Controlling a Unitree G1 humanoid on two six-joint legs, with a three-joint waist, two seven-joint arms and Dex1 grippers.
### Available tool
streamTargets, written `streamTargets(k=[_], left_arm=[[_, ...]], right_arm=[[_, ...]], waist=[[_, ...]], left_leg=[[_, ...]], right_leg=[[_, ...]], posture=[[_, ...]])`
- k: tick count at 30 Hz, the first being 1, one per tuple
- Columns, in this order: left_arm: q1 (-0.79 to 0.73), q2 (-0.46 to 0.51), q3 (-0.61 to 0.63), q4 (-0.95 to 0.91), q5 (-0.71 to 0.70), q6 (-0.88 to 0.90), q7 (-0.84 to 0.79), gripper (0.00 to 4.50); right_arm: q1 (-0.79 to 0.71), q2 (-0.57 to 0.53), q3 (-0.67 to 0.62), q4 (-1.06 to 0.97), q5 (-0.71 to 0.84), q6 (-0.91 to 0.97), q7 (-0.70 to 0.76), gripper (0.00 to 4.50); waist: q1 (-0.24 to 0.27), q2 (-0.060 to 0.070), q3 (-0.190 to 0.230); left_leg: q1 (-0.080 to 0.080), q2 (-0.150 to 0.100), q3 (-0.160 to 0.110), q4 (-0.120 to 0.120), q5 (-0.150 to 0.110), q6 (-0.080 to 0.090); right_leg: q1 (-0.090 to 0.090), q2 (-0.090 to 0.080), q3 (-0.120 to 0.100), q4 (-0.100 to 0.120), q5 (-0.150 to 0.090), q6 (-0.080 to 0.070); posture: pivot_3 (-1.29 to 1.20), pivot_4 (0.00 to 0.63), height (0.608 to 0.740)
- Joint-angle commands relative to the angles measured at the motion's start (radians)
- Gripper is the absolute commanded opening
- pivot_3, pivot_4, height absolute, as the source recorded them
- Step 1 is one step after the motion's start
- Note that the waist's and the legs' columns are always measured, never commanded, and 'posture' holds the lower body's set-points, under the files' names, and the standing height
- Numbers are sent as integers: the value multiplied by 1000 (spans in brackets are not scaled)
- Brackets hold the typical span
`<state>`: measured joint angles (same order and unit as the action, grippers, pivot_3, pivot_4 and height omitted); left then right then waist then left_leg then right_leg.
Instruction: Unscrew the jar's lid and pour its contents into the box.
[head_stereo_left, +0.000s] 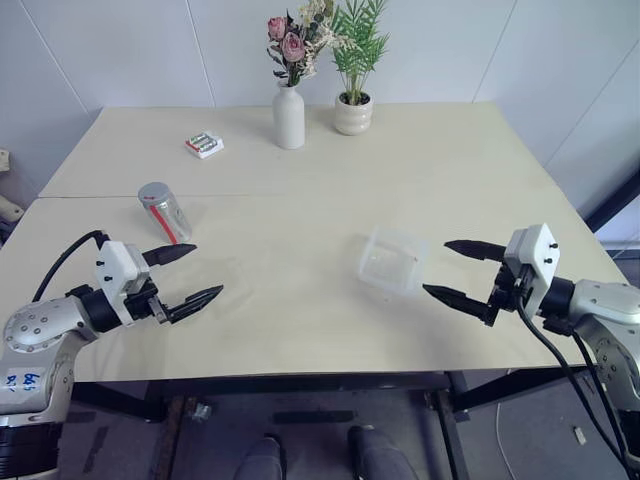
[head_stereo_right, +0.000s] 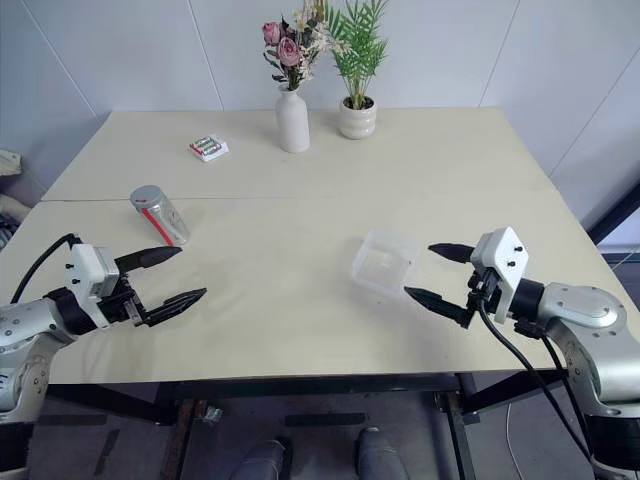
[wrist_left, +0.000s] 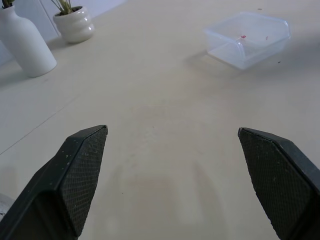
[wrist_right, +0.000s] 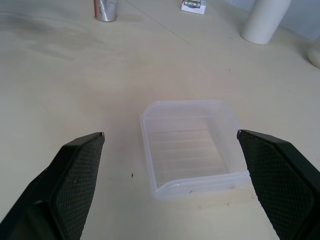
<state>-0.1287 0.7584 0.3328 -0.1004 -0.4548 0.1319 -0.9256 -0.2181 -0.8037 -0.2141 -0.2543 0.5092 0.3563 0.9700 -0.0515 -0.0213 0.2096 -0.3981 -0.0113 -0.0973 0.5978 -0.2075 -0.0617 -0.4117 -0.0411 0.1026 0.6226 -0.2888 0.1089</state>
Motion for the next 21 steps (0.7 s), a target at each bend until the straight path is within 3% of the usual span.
streamTargets(k=[1, 7, 12, 16, 21], left_arm=[[-2, 5, 5, -20, 1, 5, 10, 4463], [112, -21, 75, -69, 21, 9, 95, 4463], [188, -128, 145, -65, 73, 1, 296, 4463], [83, -220, 135, 31, 133, -5, 490, 4463], [-85, -241, 73, 209, 222, -73, 573, 4463]], right_arm=[[-23, -10, -18, -15, 12, -3, 4, 4500], [-98, 36, 55, 27, 2, -32, 27, 4500], [-208, 111, 131, 34, 16, -24, 41, 4500], [-361, 241, 222, 100, 0, -32, 36, 4500], [-451, 331, 277, 182, -32, -61, 48, 4500]], waist=[[-1, 0, 0], [-8, 0, 0], [-5, -3, 1], [-4, -4, 2], [-2, -6, 1]], left_leg=[[0, 0, 0, 0, 0, 0], [2, 1, 3, 0, 0, 0], [6, 3, 6, 0, -1, 0], [7, 5, 6, 3, -1, -1], [7, 7, 6, 7, -1, -1]], right_leg=[[0, 0, 0, 0, 0, 0], [1, 1, 3, 0, 0, -1], [2, 3, 6, 2, 0, -1], [3, 7, 7, 2, 3, -4], [5, 10, 7, 1, 6, -4]], posture=[[0, 150, 740], [0, 150, 740], [0, 150, 740], [0, 150, 740], [0, 150, 740]])
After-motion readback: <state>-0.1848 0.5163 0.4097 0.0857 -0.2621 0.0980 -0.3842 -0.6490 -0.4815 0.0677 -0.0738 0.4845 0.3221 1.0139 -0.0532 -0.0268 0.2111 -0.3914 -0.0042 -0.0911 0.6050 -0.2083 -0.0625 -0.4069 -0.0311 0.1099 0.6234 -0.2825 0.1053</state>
